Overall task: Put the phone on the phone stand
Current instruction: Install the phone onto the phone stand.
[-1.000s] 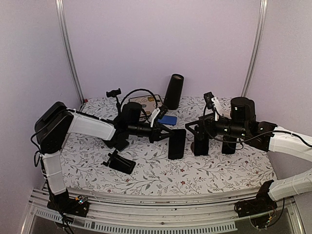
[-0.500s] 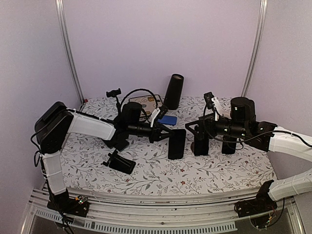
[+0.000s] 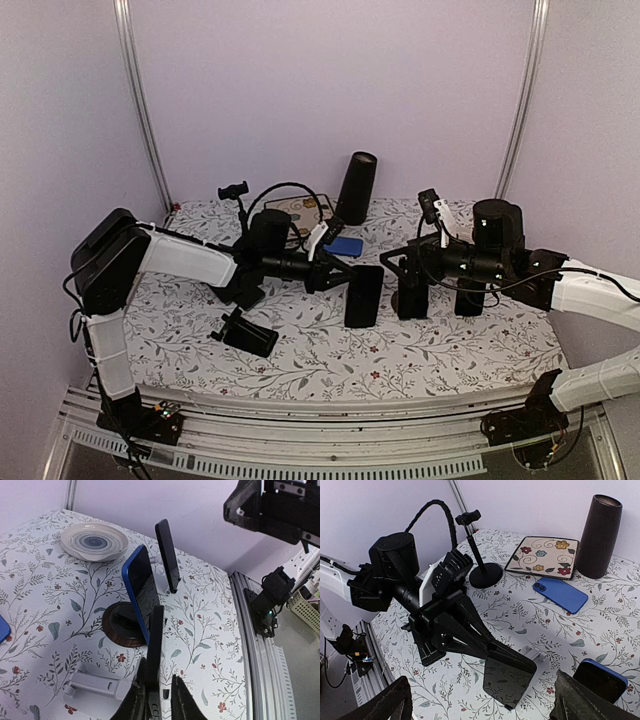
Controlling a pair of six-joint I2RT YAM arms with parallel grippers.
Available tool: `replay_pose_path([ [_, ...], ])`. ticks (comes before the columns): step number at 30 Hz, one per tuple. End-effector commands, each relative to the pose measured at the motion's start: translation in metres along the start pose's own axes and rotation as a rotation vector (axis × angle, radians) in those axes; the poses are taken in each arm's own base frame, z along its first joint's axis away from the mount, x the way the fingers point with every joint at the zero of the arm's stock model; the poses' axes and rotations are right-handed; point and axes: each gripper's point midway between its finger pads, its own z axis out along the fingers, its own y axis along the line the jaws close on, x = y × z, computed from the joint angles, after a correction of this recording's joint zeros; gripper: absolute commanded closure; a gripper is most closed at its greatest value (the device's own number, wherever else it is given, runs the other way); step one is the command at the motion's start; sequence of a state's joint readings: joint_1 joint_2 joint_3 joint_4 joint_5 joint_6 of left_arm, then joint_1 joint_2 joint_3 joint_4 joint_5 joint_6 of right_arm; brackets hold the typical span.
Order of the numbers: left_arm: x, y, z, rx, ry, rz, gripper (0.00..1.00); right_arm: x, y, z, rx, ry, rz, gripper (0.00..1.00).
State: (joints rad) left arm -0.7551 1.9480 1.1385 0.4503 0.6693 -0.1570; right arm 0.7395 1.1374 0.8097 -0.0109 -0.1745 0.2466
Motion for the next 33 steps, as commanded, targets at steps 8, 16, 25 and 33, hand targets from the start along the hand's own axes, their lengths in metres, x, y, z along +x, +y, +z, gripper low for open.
replay_pose_path([
  [8,-0.008,0.012,-0.011,-0.059,-0.022,0.013,0.78,0.003,0.002,0.005,-0.014,0.018,0.01,0.01],
  [16,-0.01,0.018,-0.018,-0.115,-0.025,0.016,0.68,0.003,0.0,0.009,-0.008,0.025,0.016,0.01],
  [25,-0.008,0.024,-0.024,-0.173,-0.017,0.013,0.61,0.006,-0.001,0.012,-0.002,0.036,0.024,0.01],
  [33,-0.011,0.022,-0.034,-0.208,-0.04,-0.016,0.61,0.007,-0.004,0.012,0.015,0.037,0.029,0.01],
])
